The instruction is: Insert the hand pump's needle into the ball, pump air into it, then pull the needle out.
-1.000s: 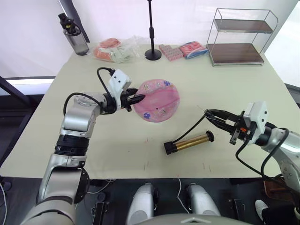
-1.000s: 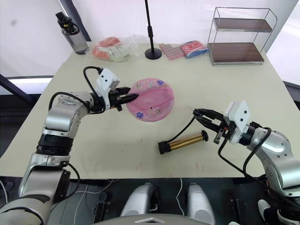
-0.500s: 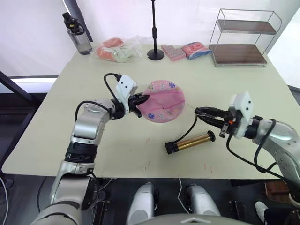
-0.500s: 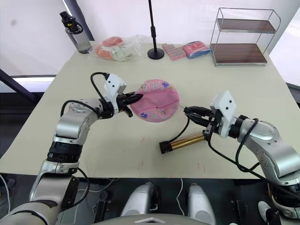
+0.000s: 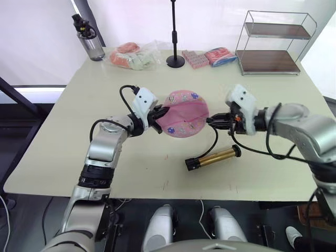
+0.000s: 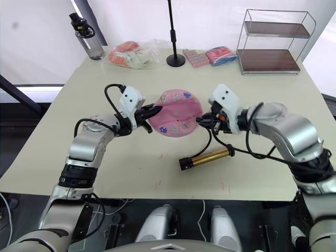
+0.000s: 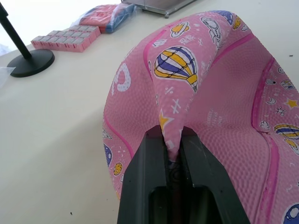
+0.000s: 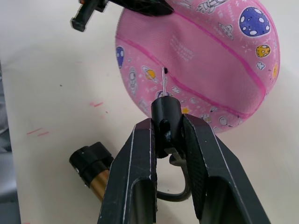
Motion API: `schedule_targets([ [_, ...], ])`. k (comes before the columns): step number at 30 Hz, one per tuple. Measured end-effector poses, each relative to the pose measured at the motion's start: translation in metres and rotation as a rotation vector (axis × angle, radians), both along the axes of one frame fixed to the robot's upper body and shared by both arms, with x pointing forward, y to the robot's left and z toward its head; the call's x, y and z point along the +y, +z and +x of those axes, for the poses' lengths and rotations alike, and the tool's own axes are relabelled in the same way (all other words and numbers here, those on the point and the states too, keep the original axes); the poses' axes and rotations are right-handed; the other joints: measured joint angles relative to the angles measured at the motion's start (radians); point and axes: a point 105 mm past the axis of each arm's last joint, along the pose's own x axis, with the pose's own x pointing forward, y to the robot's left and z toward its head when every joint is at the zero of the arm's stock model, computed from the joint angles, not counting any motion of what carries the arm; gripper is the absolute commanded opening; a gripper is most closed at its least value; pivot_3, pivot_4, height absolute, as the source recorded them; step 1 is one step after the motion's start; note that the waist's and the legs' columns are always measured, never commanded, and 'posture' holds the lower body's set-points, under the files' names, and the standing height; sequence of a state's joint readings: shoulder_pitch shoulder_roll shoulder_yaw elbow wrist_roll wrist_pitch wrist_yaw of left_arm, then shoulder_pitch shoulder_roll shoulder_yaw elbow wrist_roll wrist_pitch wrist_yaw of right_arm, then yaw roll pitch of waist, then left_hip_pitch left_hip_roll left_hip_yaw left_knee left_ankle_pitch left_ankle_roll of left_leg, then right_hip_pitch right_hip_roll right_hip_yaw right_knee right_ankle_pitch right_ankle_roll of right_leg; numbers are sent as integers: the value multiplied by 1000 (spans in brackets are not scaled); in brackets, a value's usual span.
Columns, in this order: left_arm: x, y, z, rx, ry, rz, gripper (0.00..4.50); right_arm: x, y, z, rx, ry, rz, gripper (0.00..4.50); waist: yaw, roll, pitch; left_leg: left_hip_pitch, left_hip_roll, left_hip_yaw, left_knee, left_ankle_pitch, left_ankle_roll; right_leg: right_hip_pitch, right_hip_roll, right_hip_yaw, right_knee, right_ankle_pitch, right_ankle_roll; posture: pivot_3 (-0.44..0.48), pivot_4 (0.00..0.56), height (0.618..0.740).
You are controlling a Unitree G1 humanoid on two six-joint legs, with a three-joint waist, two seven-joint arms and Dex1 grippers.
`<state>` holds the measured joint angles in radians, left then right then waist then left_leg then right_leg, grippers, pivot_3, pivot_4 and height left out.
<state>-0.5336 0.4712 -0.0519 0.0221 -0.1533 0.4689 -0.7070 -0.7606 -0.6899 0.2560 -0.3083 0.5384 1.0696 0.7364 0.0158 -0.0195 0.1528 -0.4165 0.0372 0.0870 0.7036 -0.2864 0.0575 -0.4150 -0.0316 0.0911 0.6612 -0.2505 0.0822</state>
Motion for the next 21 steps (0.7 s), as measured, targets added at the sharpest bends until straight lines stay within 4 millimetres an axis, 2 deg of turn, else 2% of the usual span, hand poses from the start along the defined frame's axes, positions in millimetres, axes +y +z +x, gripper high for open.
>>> schedule_targets([
  [14, -4, -4, -1, -43, 0, 20, 20, 24, -6, 15, 96, 38, -169, 296, 1, 1, -1, 0, 0, -3, 0, 0, 0, 2, -6, -14, 0, 0, -1, 0, 150, 736],
  [21, -4, -5, -1, -49, 0, 25, 20, 32, -17, 22, 132, 42, -245, 296, 0, 1, -1, 0, 0, -4, 0, 0, 0, 2, -6, -16, 0, 0, -1, 0, 150, 736],
])
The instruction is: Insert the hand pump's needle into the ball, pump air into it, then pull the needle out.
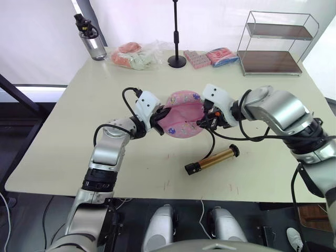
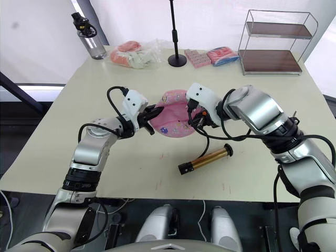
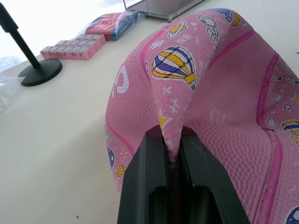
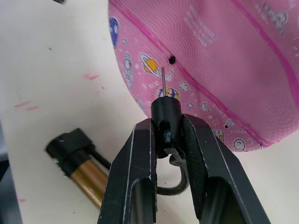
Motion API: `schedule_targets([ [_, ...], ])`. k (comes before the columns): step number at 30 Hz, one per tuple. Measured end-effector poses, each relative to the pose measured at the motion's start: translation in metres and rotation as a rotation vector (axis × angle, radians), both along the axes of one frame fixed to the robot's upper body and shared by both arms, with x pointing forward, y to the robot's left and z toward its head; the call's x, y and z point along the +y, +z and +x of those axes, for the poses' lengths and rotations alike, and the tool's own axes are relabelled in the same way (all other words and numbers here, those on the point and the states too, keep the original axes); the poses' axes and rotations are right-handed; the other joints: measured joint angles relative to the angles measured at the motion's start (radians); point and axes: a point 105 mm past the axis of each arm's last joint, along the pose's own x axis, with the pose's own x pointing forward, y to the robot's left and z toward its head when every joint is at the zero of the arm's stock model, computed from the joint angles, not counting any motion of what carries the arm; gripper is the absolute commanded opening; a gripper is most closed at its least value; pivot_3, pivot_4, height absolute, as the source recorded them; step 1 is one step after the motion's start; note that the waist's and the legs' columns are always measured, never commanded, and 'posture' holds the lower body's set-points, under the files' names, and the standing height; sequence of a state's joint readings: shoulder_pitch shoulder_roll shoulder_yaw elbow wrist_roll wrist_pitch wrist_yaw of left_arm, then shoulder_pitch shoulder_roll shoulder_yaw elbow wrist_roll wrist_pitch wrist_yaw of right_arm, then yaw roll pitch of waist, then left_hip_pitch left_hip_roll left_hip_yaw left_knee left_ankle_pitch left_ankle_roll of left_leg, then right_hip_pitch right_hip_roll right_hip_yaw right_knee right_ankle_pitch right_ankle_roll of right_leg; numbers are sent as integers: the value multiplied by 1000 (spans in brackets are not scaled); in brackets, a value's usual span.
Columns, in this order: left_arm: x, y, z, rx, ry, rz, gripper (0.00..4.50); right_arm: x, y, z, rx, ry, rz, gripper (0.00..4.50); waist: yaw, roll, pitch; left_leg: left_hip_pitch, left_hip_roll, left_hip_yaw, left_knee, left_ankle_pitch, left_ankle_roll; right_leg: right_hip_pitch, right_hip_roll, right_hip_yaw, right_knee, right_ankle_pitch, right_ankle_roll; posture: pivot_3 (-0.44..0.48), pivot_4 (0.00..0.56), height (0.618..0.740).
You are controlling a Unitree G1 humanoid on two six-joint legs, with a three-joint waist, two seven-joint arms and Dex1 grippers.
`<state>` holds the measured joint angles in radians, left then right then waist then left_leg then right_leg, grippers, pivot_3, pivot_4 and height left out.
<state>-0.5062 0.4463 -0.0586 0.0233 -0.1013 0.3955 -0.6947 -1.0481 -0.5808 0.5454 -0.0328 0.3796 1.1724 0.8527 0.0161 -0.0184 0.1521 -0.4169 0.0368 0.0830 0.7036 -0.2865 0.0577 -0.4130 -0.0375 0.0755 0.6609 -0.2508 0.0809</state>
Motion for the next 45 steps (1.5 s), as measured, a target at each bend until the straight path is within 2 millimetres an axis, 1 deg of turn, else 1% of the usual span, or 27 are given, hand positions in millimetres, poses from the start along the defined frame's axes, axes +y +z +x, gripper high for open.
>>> schedule_targets([
  [6, 0, -1, 0, 1, -1, -1, 20, 4, -4, 9, 8, -16, -29, 296, 0, 0, 0, 0, 0, 0, 0, 0, 0, 0, 0, -1, 0, 0, 0, 0, 150, 736],
  [10, 1, -1, -1, 1, 2, -2, 20, 5, -4, 11, 9, -9, -31, 296, -1, 0, 0, 0, 0, -1, 0, 0, 0, 0, 0, -1, 0, 0, 0, 0, 150, 736],
  [26, 3, -2, -3, 4, 6, -3, 20, 10, -8, 15, 8, -12, -37, 296, -5, 1, -1, 1, 0, 0, 0, 0, 0, 0, 0, -1, 0, 0, -1, 0, 150, 736],
  [45, 4, -2, -5, 3, 3, -4, 20, 15, -11, 14, -1, 2, -60, 296, -11, 2, -1, 1, 0, -1, 0, 0, 0, 0, 0, -1, 0, 0, -1, 0, 150, 736],
])
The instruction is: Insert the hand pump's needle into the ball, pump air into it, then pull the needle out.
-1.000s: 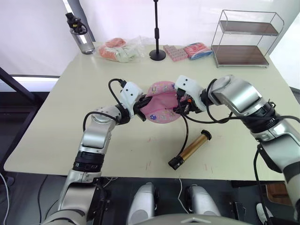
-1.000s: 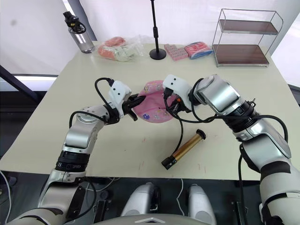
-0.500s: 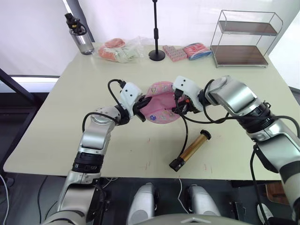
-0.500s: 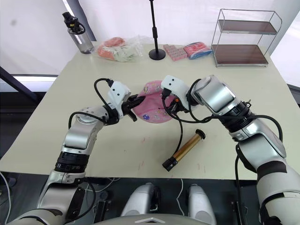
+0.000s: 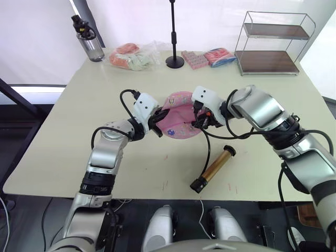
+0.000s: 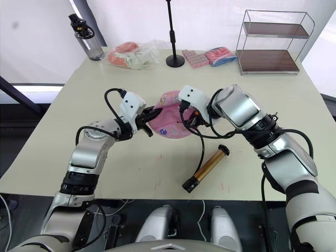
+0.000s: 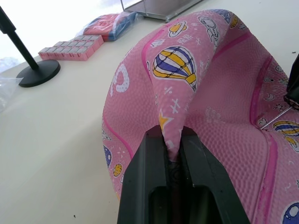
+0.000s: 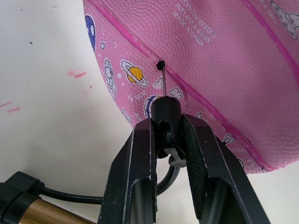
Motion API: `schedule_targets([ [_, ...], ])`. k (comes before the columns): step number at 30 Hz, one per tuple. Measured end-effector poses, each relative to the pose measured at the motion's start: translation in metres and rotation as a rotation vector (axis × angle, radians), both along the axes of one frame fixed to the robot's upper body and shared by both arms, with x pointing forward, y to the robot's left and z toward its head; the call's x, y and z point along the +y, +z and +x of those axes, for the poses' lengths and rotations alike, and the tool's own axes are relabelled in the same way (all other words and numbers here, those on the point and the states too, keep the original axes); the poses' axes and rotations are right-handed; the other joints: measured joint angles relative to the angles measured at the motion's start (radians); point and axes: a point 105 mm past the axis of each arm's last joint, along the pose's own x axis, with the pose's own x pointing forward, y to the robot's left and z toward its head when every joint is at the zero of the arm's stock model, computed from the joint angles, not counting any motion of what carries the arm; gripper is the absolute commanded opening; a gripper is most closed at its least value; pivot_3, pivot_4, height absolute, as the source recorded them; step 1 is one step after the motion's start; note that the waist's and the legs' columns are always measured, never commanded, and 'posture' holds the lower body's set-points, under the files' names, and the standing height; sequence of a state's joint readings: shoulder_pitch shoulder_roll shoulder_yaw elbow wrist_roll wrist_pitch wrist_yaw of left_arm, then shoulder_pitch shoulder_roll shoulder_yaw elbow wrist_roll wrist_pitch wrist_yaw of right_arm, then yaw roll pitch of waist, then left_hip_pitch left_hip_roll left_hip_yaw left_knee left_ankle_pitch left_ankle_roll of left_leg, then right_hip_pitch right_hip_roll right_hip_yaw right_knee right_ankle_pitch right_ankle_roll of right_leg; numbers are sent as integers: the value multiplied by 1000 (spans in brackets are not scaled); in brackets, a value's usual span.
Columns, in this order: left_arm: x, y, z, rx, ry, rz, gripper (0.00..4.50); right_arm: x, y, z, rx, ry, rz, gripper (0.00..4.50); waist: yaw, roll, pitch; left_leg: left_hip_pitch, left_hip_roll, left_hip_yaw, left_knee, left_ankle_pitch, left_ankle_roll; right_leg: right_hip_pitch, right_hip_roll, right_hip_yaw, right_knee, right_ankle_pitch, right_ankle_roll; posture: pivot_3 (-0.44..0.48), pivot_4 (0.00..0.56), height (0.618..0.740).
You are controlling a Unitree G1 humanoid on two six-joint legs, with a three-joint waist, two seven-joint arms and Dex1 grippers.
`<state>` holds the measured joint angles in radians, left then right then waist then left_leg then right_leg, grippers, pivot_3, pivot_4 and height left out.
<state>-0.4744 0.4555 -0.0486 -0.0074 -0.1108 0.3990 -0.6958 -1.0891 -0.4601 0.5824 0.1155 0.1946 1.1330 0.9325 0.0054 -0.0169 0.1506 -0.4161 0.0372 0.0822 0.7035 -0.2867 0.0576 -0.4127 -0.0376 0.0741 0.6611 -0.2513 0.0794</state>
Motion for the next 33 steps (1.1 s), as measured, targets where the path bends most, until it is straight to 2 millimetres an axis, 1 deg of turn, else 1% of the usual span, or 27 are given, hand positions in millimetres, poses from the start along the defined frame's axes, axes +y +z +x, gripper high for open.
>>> schedule_targets([
  [6, -3, -1, -1, 12, -7, -22, 20, 1, -3, -1, -20, 29, -38, 296, 0, 0, -2, 0, 0, -1, 0, 0, 0, 0, 0, 0, 0, 0, 0, 0, 150, 736],
  [9, -3, -1, -2, 16, -6, -24, 20, 5, -3, -1, -21, 45, -49, 296, -2, 0, -2, 0, 0, -1, 0, 0, 0, 0, 0, -1, 0, 0, 0, 0, 150, 736],
  [20, 3, -1, -2, 34, 24, -59, 20, 16, -4, 6, -9, 68, -69, 296, -19, 1, -3, 0, 0, -3, -1, 0, 0, 1, 0, -3, 0, -1, -2, 0, 150, 736],
  [33, -1, -2, -4, 46, 29, -100, 20, 25, -7, 13, -7, 97, -134, 296, -19, 2, -4, 1, 0, -5, -1, 0, 0, 1, 0, -4, 0, 0, -2, 0, 150, 736],
])
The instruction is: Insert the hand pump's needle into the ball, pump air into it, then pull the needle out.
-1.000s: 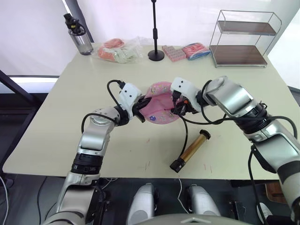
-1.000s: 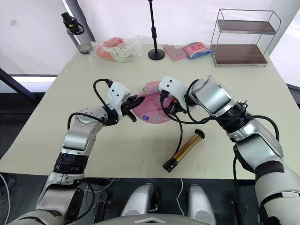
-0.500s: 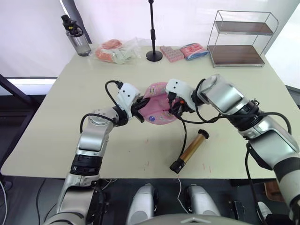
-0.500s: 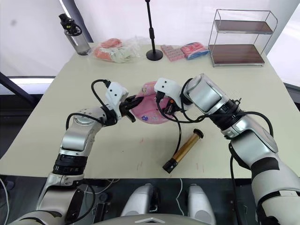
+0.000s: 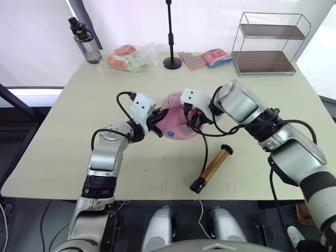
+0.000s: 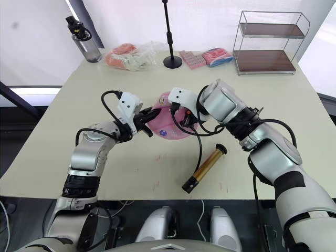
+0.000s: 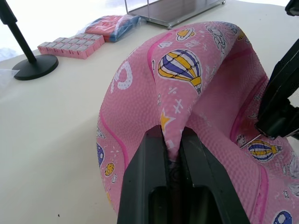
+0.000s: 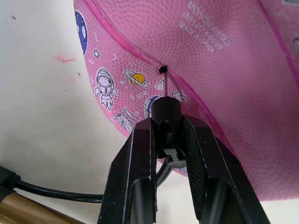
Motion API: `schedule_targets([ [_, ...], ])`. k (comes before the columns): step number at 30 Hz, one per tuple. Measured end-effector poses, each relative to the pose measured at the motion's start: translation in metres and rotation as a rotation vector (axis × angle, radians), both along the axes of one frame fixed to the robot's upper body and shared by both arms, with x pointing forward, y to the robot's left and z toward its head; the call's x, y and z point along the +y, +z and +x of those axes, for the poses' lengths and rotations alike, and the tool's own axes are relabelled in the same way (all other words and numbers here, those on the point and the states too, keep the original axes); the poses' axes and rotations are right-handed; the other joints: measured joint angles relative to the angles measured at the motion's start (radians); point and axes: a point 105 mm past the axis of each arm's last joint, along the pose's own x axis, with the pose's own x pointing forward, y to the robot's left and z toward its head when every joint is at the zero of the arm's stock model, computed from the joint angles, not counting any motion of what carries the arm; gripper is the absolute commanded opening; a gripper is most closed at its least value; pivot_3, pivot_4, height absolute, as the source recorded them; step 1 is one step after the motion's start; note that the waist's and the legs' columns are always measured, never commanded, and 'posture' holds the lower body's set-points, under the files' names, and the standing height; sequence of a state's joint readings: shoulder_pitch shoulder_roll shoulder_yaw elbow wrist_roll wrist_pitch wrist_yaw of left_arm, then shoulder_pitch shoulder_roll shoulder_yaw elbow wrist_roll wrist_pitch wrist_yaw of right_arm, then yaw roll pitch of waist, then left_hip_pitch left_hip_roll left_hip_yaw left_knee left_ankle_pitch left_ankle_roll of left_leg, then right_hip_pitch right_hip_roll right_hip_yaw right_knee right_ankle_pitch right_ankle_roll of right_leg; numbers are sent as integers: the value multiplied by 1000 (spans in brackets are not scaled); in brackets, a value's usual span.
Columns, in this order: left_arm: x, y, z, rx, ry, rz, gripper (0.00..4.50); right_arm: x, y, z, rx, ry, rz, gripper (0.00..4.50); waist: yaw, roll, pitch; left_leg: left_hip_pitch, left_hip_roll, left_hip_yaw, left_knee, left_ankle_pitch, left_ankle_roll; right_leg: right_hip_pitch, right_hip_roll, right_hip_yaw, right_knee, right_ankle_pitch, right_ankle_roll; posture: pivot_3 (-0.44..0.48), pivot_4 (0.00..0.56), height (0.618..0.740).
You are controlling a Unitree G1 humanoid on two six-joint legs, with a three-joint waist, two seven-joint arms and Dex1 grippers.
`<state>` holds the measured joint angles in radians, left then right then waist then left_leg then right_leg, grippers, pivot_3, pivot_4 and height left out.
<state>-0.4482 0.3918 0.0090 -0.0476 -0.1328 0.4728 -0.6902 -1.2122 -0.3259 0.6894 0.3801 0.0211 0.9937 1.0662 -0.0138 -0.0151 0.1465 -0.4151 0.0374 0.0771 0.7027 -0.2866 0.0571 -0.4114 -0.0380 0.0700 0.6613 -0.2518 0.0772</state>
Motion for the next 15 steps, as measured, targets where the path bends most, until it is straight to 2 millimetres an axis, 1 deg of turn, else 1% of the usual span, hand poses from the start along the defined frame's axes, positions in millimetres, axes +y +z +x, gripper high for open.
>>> schedule_targets([
  [8, 0, -1, 0, 6, 6, -18, 20, 5, -1, 3, 13, -12, -17, 296, -1, 1, -1, 0, 0, -1, 0, 0, -1, 0, -1, -1, 0, 0, -1, 0, 150, 736],
  [15, 2, -2, 0, 22, 21, -42, 20, 9, -3, 5, 36, -36, 8, 296, -4, 2, -5, 1, 0, -2, -1, 0, -1, 0, -1, -1, 0, 0, -2, 0, 150, 736],
])
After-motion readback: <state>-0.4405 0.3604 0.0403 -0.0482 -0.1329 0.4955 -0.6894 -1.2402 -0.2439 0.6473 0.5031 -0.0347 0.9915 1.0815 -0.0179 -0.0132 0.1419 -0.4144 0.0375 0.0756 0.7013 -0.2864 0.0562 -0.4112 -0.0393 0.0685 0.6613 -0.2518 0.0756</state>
